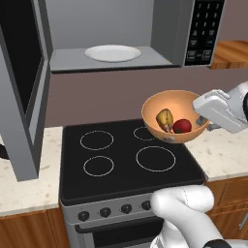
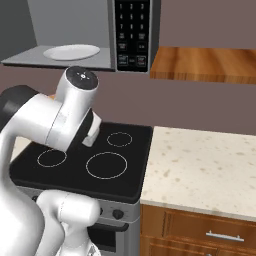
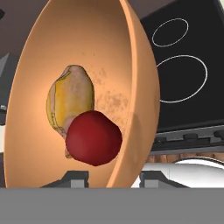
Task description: The microwave is finished heating the chicken drumstick and tomato. Take the bowl containing the food and place it on the dining counter.
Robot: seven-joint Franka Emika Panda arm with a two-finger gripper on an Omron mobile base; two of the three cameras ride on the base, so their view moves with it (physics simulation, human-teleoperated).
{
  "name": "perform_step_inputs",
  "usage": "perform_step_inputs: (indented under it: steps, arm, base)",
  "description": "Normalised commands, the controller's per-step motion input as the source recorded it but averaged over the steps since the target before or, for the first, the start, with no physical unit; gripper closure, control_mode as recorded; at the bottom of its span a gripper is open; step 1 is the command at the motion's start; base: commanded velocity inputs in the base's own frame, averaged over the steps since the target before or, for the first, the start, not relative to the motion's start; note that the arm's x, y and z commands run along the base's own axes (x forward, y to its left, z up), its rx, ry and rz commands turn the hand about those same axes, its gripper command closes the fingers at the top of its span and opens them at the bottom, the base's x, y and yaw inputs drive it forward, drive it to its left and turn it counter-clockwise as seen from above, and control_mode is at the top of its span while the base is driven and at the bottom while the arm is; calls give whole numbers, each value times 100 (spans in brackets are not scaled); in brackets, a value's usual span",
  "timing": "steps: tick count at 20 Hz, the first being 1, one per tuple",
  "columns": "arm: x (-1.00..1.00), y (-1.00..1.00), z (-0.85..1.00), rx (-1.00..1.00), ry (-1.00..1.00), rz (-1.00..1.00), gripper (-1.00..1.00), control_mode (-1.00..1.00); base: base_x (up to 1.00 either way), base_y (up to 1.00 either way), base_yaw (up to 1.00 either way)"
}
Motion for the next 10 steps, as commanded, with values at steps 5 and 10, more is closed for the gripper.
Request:
perform_step_inputs:
  steps: [5, 10]
  arm:
    - [0, 0, 0, 0, 0, 0, 100, -100]
    - [-1, -11, -3, 0, 0, 0, 100, 100]
  base:
    - [0, 0, 0]
    - [-2, -14, 1]
